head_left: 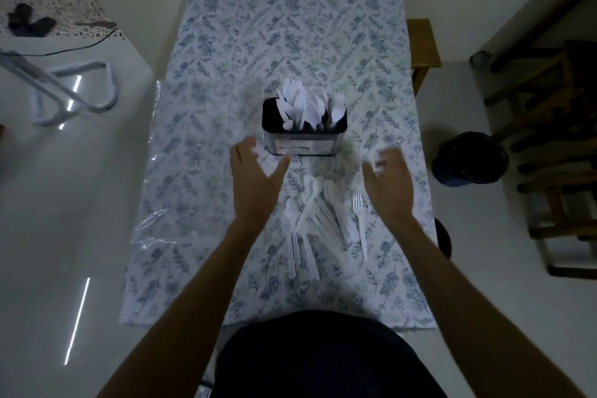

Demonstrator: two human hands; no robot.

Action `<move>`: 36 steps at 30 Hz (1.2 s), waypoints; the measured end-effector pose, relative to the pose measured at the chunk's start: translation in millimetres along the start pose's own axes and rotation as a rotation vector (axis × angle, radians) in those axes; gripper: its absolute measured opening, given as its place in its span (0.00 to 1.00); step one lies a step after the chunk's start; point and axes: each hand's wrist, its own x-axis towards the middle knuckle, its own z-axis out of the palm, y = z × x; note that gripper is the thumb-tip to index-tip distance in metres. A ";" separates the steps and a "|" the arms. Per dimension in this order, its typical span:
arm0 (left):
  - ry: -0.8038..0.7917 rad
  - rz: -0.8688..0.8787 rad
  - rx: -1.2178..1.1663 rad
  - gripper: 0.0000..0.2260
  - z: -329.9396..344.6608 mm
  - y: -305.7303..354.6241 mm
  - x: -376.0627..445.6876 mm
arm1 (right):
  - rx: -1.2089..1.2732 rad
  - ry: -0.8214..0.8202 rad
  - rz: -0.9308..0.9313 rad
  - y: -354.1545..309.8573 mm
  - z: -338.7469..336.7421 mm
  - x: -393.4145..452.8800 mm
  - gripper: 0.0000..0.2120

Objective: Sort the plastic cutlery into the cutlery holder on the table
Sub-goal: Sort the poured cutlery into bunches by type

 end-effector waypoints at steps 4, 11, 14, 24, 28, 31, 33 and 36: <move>-0.125 -0.177 -0.080 0.19 14.7 -20.3 -60.2 | -0.136 -0.345 0.272 69.8 9.1 -75.8 0.15; -0.212 -0.243 -0.068 0.05 19.1 -38.1 -98.9 | -0.177 -0.347 0.213 82.4 7.2 -89.6 0.08; -0.228 -0.239 -0.059 0.03 16.6 -38.2 -98.6 | -0.161 -0.339 0.266 78.1 7.3 -90.9 0.07; -0.524 -0.592 -0.633 0.14 11.6 -26.5 -96.1 | 0.184 -0.647 -0.152 9.4 12.9 -133.5 0.06; -0.230 -0.697 -0.441 0.11 0.0 -43.5 -93.9 | -0.179 -0.545 -0.192 12.0 46.7 -125.9 0.15; -0.199 -0.772 -0.410 0.10 -5.6 -55.2 -97.9 | -0.291 -0.601 -0.234 10.6 62.3 -126.6 0.09; -0.251 -0.790 -0.401 0.10 -6.4 -58.4 -104.1 | -0.270 -0.604 -0.209 9.4 63.3 -126.8 0.07; -0.312 -0.785 -0.423 0.09 -4.7 -57.7 -112.3 | -0.241 -0.581 -0.181 8.7 53.6 -128.0 0.08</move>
